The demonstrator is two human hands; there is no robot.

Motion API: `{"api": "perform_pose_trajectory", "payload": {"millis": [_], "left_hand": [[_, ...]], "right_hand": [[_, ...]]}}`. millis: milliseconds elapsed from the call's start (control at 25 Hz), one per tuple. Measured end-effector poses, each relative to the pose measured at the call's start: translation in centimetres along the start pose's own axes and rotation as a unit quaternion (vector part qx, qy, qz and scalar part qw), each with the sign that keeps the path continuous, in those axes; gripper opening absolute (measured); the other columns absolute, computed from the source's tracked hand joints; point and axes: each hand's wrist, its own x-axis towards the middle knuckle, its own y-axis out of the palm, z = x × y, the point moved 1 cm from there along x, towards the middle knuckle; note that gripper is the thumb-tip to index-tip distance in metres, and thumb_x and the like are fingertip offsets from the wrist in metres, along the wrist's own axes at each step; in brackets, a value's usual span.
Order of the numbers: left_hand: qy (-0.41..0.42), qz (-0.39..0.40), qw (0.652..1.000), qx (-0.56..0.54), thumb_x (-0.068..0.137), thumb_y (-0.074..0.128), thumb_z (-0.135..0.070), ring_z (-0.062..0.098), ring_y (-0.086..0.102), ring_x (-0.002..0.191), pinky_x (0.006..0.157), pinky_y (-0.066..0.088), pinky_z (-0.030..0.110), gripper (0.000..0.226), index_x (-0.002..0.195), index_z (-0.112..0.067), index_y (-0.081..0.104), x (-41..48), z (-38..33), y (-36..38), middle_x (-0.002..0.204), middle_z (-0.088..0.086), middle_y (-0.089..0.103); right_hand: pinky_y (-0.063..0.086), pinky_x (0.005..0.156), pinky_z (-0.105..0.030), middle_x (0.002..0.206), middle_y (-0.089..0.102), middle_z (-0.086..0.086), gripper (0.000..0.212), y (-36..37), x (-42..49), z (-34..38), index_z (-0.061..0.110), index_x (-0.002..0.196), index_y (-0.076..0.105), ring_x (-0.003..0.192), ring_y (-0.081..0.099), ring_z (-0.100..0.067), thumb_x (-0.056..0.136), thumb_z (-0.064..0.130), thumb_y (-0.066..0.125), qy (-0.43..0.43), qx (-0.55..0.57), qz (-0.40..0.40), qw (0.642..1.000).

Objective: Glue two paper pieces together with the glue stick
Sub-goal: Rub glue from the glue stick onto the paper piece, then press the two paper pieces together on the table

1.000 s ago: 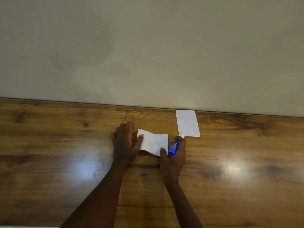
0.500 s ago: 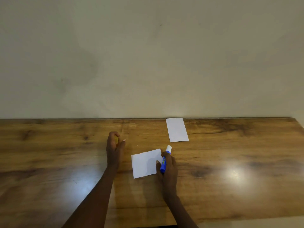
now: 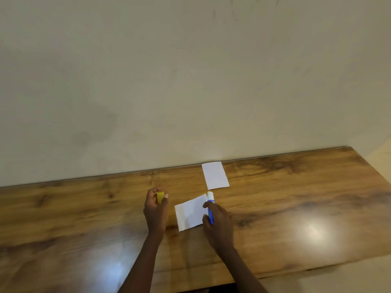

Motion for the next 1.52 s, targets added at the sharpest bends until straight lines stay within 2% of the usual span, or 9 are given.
{"api": "perform_pose_trajectory", "payload": {"millis": [200, 360, 560, 680, 800, 920, 1160, 1400, 1520], "left_hand": [[0.042, 0.065, 0.996, 0.047, 0.082, 0.057, -0.003, 0.025, 0.058, 0.085, 0.073, 0.043, 0.028, 0.017, 0.096, -0.013, 0.056, -1.3, -1.5, 0.5, 0.091, 0.008, 0.063], [0.068, 0.108, 0.988, 0.084, 0.083, 0.057, -0.004, 0.023, 0.058, 0.089, 0.076, 0.043, 0.026, 0.020, 0.103, -0.006, 0.058, -2.7, -2.0, 1.3, 0.097, 0.011, 0.064], [0.083, 0.154, 0.981, 0.078, 0.085, 0.055, -0.006, 0.019, 0.055, 0.099, 0.081, 0.044, 0.026, 0.030, 0.115, -0.006, 0.051, -3.1, -2.9, 3.0, 0.115, 0.012, 0.061], [0.147, 0.197, 0.964, 0.103, 0.089, 0.050, -0.009, 0.014, 0.054, 0.103, 0.080, 0.042, 0.019, 0.037, 0.125, -0.008, 0.044, -4.6, -3.6, 6.7, 0.123, 0.008, 0.057], [0.151, 0.247, 0.948, 0.131, 0.092, 0.045, -0.016, 0.025, 0.048, 0.121, 0.101, 0.039, 0.031, 0.042, 0.133, -0.013, 0.038, -6.9, -3.1, 11.7, 0.138, 0.010, 0.046], [0.107, 0.290, 0.929, 0.203, 0.092, 0.044, -0.025, 0.033, 0.029, 0.135, 0.115, 0.017, 0.046, 0.048, 0.137, -0.026, 0.029, -9.5, -1.4, 16.1, 0.148, 0.013, 0.030], [0.116, 0.273, 0.916, 0.271, 0.090, 0.046, -0.029, 0.021, 0.005, 0.143, 0.110, -0.016, 0.041, 0.046, 0.134, -0.035, 0.034, -12.3, 1.4, 18.5, 0.151, 0.005, 0.025], [0.124, 0.248, 0.907, 0.318, 0.091, 0.047, -0.025, 0.022, 0.009, 0.143, 0.106, -0.018, 0.040, 0.044, 0.133, -0.031, 0.037, -12.3, 1.2, 18.7, 0.149, 0.005, 0.032], [0.114, 0.263, 0.903, 0.320, 0.090, 0.048, -0.027, 0.022, 0.008, 0.143, 0.110, -0.015, 0.043, 0.049, 0.136, -0.031, 0.031, -12.1, 1.1, 18.7, 0.150, 0.006, 0.028]], "right_hand": [[0.050, 0.073, -0.022, 0.118, 0.060, -0.007, 0.027, -0.7, 0.1, -0.4, 0.015, 0.110, 0.055, 0.089, 0.060, -0.017, 0.084, 0.007, 0.055, -0.040, -0.031, 0.013, 0.999], [0.050, 0.078, -0.025, 0.122, 0.057, -0.006, 0.031, -0.9, 0.4, -0.6, 0.016, 0.115, 0.052, 0.095, 0.059, -0.018, 0.085, 0.015, 0.057, -0.026, -0.059, 0.017, 0.998], [0.043, 0.075, -0.023, 0.109, 0.062, -0.008, 0.024, -4.0, 1.3, -1.7, 0.011, 0.113, 0.054, 0.095, 0.059, -0.022, 0.090, 0.009, 0.047, -0.001, 0.127, -0.077, 0.989], [0.045, 0.069, -0.029, 0.111, 0.053, -0.008, 0.045, -7.6, 2.5, -4.4, 0.013, 0.130, 0.036, 0.089, 0.056, -0.023, 0.088, 0.000, 0.046, 0.041, 0.222, -0.127, 0.966], [0.051, 0.068, -0.033, 0.104, 0.054, -0.012, 0.063, -11.7, 3.5, -8.2, 0.018, 0.128, 0.031, 0.088, 0.058, -0.025, 0.078, -0.014, 0.053, 0.077, 0.287, -0.160, 0.941], [0.053, 0.073, -0.038, 0.090, 0.061, -0.012, 0.062, -14.2, 4.2, -11.6, 0.020, 0.116, 0.041, 0.093, 0.062, -0.026, 0.071, -0.020, 0.054, 0.107, 0.260, -0.155, 0.947], [0.048, 0.063, -0.014, 0.074, 0.063, 0.011, 0.069, -13.5, 4.2, -14.6, 0.034, 0.111, 0.037, 0.073, 0.062, -0.009, 0.067, -0.012, 0.064, 0.067, 0.136, -0.105, 0.983], [0.056, 0.070, -0.044, 0.077, 0.062, 0.004, 0.057, -13.1, 4.8, -15.1, 0.029, 0.109, 0.044, 0.072, 0.060, -0.015, 0.071, -0.009, 0.063, 0.046, 0.109, -0.101, 0.988], [0.056, 0.076, -0.040, 0.088, 0.063, -0.001, 0.061, -13.4, 4.8, -14.8, 0.028, 0.109, 0.044, 0.083, 0.062, -0.021, 0.068, -0.011, 0.065, 0.058, 0.141, -0.075, 0.986]]}}
